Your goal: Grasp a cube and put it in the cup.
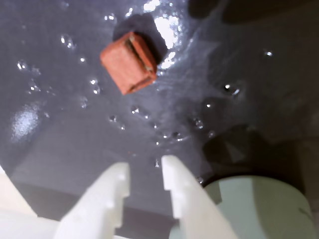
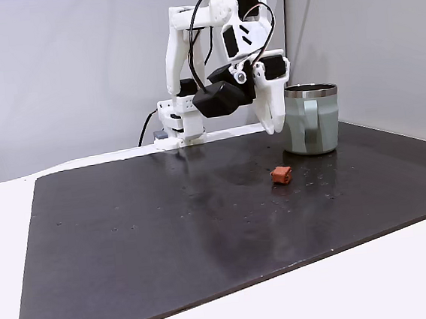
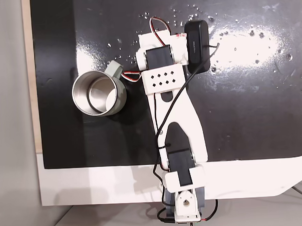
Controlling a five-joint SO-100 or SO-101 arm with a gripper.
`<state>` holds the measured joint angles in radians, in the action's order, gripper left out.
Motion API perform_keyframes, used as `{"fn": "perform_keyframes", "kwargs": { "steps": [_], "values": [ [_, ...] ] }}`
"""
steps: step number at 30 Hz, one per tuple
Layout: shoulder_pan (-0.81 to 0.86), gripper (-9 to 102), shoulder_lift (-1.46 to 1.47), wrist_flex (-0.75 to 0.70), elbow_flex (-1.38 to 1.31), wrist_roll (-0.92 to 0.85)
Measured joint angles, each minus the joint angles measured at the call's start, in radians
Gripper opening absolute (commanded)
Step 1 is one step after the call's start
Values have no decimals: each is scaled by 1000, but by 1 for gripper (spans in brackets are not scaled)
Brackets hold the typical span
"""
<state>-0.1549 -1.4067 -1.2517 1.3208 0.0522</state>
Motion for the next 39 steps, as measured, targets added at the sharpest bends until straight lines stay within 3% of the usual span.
{"fn": "perform_keyframes", "kwargs": {
  "steps": [14,39],
  "values": [
    [9,26,109,-57,-114,9],
    [52,27,491,-195,-480,-15]
  ]
}}
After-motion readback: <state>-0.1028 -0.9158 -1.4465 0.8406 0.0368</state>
